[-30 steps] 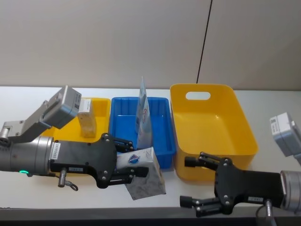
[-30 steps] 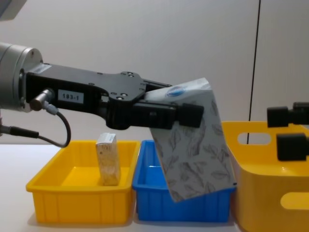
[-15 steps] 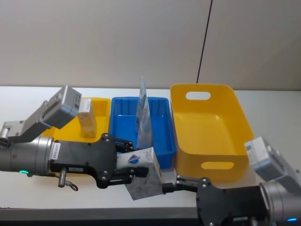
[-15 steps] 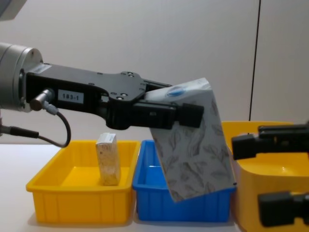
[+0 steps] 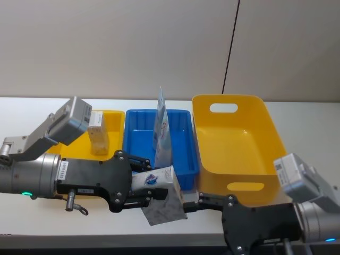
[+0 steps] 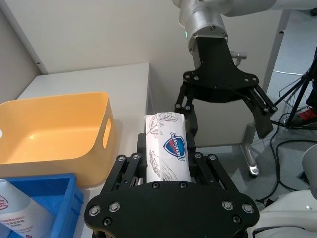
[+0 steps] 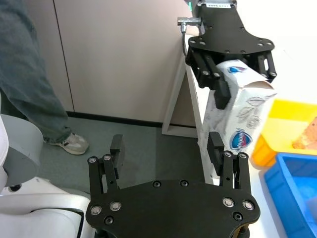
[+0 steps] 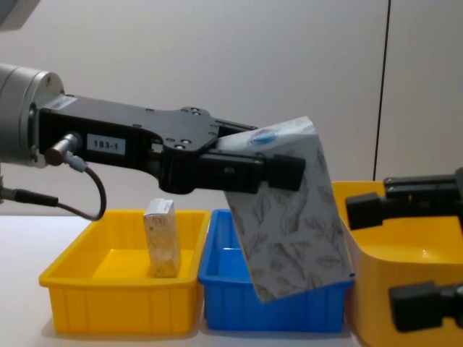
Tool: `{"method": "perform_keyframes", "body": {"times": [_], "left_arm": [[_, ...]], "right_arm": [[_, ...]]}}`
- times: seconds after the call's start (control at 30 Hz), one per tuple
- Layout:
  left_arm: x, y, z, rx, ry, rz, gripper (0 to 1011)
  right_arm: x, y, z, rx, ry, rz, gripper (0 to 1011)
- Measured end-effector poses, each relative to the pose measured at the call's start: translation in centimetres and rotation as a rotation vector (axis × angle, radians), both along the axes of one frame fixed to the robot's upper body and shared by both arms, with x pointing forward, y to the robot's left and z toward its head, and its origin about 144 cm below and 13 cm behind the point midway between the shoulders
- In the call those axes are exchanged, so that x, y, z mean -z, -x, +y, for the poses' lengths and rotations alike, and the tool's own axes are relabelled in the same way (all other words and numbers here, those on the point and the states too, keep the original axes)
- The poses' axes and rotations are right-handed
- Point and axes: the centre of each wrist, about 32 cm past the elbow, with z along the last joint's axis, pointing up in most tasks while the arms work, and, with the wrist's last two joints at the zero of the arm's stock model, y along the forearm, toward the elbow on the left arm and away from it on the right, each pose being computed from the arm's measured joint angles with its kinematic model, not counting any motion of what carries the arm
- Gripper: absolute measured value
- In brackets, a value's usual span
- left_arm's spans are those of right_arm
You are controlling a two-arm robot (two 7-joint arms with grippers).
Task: Bimanual collaborative sorting of washing and personal care products
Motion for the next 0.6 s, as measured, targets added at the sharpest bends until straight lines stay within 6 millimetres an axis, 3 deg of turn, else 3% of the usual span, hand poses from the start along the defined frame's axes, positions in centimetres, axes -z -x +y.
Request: {"method": "perform_keyframes", "body": {"times": [0.6], "left_arm": [[0.0, 0.0, 0.0, 0.000, 0.000, 0.000, 369]], "right_arm": [[-1.5, -0.3, -1.9, 0.052, -0.016, -0.014, 1002]]}}
